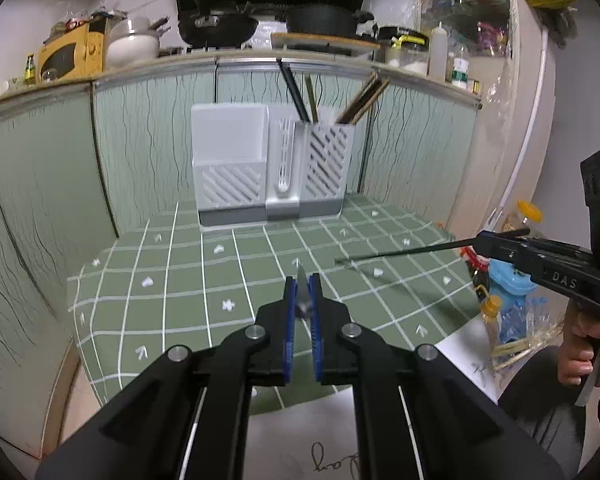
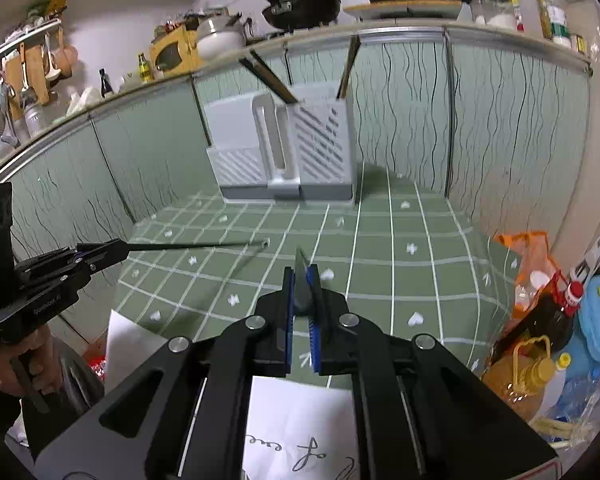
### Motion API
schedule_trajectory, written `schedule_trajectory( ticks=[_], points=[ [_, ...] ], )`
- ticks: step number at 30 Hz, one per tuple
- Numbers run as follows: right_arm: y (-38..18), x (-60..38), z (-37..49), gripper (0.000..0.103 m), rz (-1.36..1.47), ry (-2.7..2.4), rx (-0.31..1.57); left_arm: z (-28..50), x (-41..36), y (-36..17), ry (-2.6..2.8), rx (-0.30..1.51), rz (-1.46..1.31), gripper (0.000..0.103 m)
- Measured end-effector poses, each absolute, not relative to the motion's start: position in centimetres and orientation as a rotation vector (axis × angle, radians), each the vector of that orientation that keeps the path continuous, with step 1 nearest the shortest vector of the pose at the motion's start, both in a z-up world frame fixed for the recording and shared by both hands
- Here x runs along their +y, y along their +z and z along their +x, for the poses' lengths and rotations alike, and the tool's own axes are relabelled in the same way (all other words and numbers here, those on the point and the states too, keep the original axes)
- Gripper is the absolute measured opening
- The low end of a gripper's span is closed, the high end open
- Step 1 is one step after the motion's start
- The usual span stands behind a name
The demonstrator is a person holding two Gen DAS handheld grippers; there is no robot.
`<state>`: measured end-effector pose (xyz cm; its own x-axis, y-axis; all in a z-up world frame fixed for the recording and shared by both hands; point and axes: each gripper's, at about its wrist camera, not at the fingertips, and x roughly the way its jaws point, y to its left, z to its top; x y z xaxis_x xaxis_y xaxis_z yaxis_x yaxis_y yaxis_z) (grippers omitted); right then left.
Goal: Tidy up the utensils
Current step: 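Lift both black chopsticks upright with both tools and carry them over the white holder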
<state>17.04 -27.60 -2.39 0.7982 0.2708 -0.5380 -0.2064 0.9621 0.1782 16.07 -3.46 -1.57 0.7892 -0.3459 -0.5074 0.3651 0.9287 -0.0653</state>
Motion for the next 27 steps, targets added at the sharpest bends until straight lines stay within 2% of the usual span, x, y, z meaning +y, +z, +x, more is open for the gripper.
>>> schedule_trajectory(
  ticks=[13, 27],
  points=[
    [2.0, -26.7, 16.0, 0.006, 0.106, 0.287, 0.518, 14.9, -3.5, 1.9, -0.401, 0.477, 0.036, 0.006],
    [2.8, -26.1, 15.3, 0.006, 0.093, 0.304, 0.51, 14.1, -3.4, 3.0, -0.417, 0.457, 0.044, 0.006]
  ],
)
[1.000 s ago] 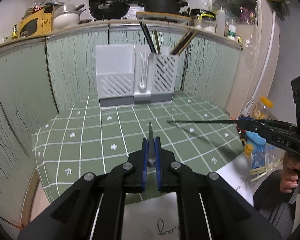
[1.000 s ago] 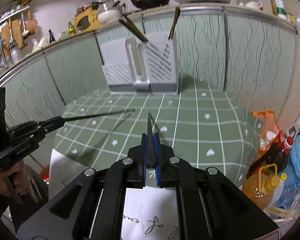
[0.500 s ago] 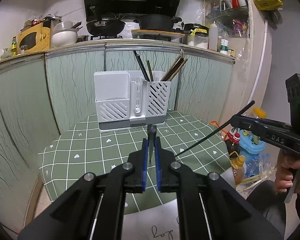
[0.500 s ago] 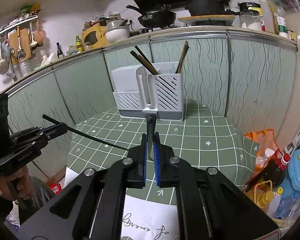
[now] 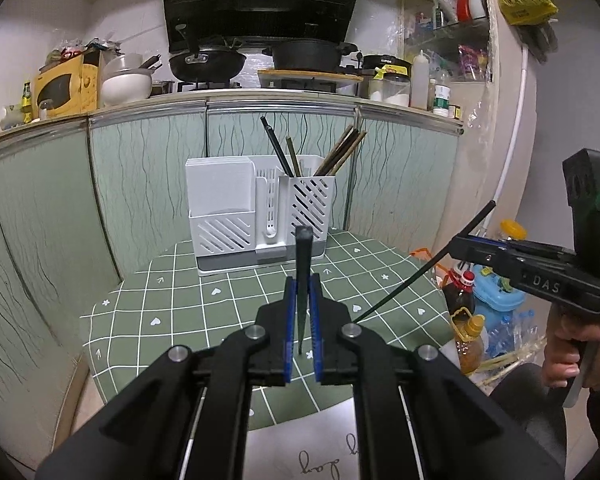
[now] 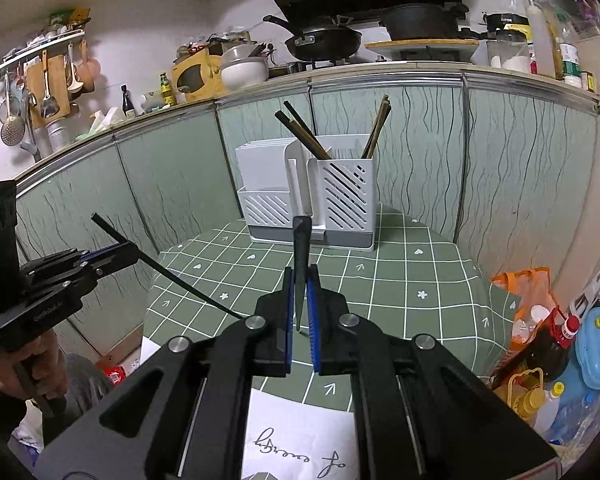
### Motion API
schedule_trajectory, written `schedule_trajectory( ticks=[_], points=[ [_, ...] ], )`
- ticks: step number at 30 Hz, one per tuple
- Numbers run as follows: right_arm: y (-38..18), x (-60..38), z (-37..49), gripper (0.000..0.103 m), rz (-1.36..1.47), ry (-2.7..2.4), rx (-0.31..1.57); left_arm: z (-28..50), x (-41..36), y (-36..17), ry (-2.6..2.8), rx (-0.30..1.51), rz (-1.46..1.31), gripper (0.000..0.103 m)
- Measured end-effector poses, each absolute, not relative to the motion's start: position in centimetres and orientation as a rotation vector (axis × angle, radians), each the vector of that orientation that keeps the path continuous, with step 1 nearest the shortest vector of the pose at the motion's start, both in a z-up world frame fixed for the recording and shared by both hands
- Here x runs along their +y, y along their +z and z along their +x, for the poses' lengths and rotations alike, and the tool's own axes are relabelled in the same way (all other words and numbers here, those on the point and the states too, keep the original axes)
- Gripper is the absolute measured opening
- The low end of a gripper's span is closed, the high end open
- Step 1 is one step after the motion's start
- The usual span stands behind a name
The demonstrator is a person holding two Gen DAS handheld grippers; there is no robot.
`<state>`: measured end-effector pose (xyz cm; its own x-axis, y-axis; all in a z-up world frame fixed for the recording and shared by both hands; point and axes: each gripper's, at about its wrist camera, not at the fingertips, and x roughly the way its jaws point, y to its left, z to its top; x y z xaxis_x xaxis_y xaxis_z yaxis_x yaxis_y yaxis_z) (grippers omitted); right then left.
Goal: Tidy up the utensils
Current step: 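Lift both black chopsticks upright with both tools and carry them over the white holder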
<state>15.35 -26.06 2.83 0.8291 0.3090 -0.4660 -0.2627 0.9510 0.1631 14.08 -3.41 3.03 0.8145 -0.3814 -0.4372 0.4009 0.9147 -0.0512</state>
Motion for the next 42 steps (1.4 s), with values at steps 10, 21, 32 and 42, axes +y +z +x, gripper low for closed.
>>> schedule_trajectory(
  ticks=[10, 21, 32, 42],
  points=[
    [2.7, -25.9, 15.4, 0.006, 0.086, 0.306, 0.517, 14.2, -3.5, 3.3, -0.416, 0.455, 0.038, 0.006],
    [4.4, -26.3, 16.9, 0.006, 0.076, 0.294, 0.505, 16.1, -4.6, 5.1, -0.429, 0.433, 0.042, 0.006],
    [10.2, -27.5, 19.2, 0.006, 0.056, 0.288, 0.451, 19.9, -6.5, 9.3, -0.475, 0.435, 0.053, 0.006],
    [15.8, -29.1, 23.4, 0.006, 0.045, 0.294, 0.431, 24.0, -8.2, 14.2, -0.522, 0.402, 0.085, 0.006]
  ],
)
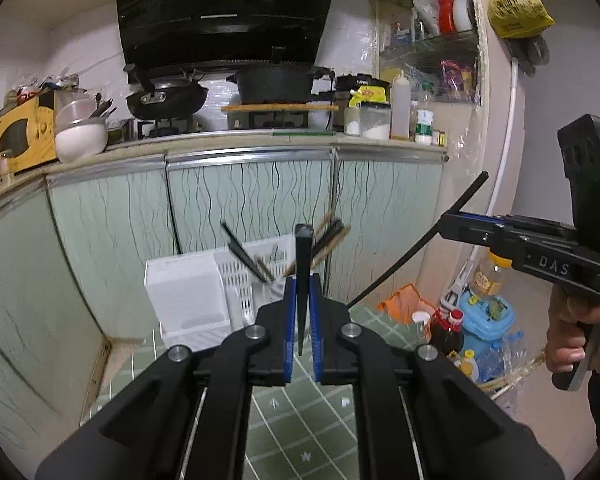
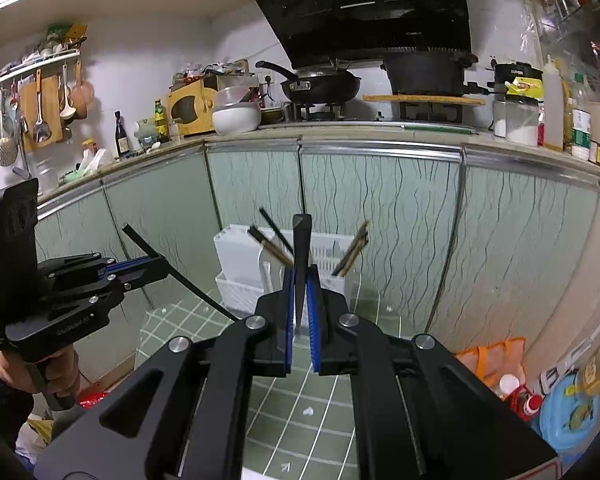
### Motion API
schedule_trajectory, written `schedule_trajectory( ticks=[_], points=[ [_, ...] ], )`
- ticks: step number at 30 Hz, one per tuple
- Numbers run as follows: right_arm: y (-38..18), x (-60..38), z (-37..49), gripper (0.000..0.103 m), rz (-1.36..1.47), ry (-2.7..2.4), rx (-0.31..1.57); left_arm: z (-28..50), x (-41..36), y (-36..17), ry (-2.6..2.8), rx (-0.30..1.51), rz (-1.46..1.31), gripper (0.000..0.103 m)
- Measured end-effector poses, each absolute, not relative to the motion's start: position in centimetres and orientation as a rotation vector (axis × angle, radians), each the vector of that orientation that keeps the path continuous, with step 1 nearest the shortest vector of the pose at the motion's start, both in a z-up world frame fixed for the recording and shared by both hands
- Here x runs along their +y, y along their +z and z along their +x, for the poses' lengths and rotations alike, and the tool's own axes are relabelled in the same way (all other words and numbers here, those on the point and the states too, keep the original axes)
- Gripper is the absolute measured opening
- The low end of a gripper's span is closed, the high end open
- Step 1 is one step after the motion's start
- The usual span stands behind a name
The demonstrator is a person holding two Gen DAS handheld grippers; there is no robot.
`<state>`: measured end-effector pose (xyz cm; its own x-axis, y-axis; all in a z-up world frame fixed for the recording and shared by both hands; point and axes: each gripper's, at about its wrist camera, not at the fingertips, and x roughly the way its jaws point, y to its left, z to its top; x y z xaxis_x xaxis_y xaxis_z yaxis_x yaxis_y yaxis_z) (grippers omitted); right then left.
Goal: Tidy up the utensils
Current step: 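Lift both black chopsticks upright with both tools and carry them over the white holder, then open both tools to drop the black chopsticks into the white holder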
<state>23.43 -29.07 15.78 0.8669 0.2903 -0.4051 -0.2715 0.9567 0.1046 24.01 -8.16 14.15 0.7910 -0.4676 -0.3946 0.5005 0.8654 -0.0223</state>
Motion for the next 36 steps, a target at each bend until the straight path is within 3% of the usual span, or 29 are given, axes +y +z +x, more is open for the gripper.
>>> schedule_trajectory(
  ticks=[12, 23, 24, 25, 26, 27, 28, 30, 32, 36],
  points=[
    [19.2, -30.1, 31.3, 0.006, 0.03, 0.268, 0.424, 30.8, -9.9, 19.5, -0.521, 0.331, 0.075, 0.006],
    [16.3, -30.7, 38.9, 0.006, 0.059, 0.281, 0.503, 38.0, -11.3, 15.3, -0.536, 0.457, 0.069, 0.007],
    [15.7, -30.8, 39.7, 0.009, 0.062, 0.28, 0.523, 38.6, -11.4, 14.5, -0.503, 0.473, 0.08, 0.01],
    [14.8, -31.0, 40.4, 0.025, 0.065, 0.257, 0.523, 38.9, -11.3, 14.0, -0.47, 0.475, 0.092, 0.036],
    [14.4, -31.2, 40.8, 0.053, 0.073, 0.261, 0.528, 39.1, -11.2, 13.6, -0.465, 0.475, 0.093, 0.058],
    [14.1, -31.4, 41.0, 0.066, 0.082, 0.268, 0.529, 39.0, -10.9, 13.4, -0.456, 0.462, 0.085, 0.092],
    [13.7, -31.8, 40.9, 0.076, 0.095, 0.255, 0.512, 38.6, -10.4, 13.2, -0.443, 0.434, 0.075, 0.094],
    [13.4, -32.2, 40.4, 0.077, 0.09, 0.247, 0.497, 38.4, -10.0, 13.1, -0.45, 0.436, 0.079, 0.094],
    [13.1, -32.5, 40.1, 0.092, 0.082, 0.233, 0.502, 38.0, -9.7, 12.8, -0.429, 0.434, 0.09, 0.094],
    [13.1, -32.9, 38.6, 0.095, 0.06, 0.219, 0.483, 36.9, -9.5, 12.7, -0.423, 0.439, 0.109, 0.098]
  ],
)
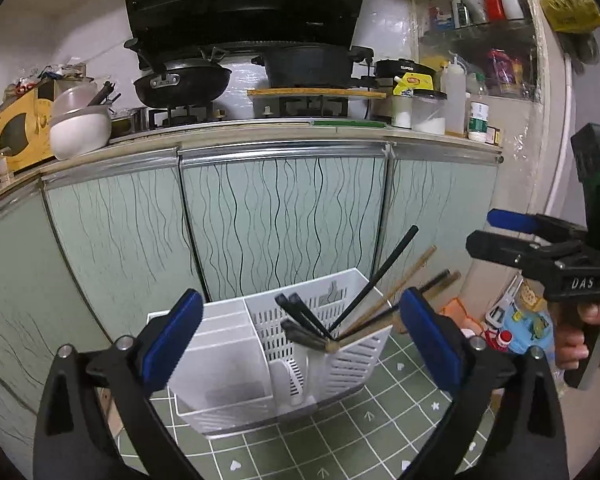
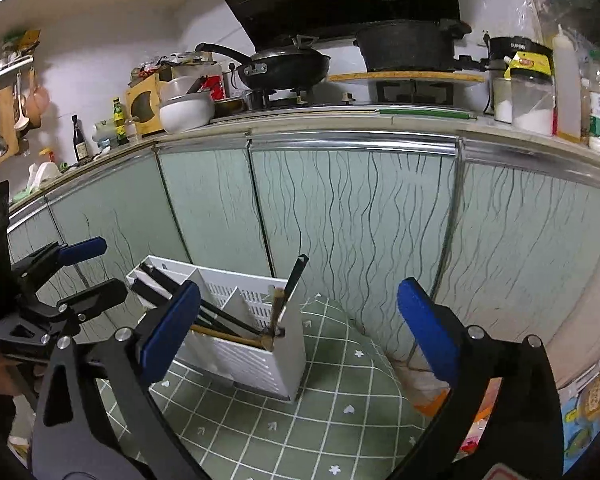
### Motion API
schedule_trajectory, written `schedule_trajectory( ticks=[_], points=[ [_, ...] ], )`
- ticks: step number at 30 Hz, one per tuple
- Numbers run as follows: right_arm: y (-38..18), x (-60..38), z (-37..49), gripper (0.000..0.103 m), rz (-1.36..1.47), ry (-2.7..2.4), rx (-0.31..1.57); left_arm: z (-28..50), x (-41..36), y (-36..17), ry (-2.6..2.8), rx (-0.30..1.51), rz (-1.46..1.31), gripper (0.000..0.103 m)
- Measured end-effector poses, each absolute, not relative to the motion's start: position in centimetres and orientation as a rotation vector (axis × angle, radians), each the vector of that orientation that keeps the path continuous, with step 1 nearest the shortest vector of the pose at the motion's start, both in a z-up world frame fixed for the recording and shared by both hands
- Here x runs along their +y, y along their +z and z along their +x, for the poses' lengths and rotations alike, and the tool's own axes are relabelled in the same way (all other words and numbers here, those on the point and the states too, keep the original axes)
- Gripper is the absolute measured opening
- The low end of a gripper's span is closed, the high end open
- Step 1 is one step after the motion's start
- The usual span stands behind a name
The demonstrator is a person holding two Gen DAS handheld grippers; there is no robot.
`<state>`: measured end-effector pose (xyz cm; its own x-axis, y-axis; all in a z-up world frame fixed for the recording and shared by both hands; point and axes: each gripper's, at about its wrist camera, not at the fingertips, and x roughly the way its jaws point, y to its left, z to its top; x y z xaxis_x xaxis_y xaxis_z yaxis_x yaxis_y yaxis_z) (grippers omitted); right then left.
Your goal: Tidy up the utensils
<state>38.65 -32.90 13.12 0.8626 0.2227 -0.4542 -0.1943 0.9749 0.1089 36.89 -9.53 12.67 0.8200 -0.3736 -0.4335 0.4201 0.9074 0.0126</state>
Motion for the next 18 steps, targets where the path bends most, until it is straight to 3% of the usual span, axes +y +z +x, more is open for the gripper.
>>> schedule_trajectory(
  ticks=[18],
  points=[
    [13.1, -30.7, 29.3, 0.095, -0.028, 0.232, 0.481, 28.8, -6.6, 14.2, -0.391, 0.432, 0.085, 0.098]
  ],
)
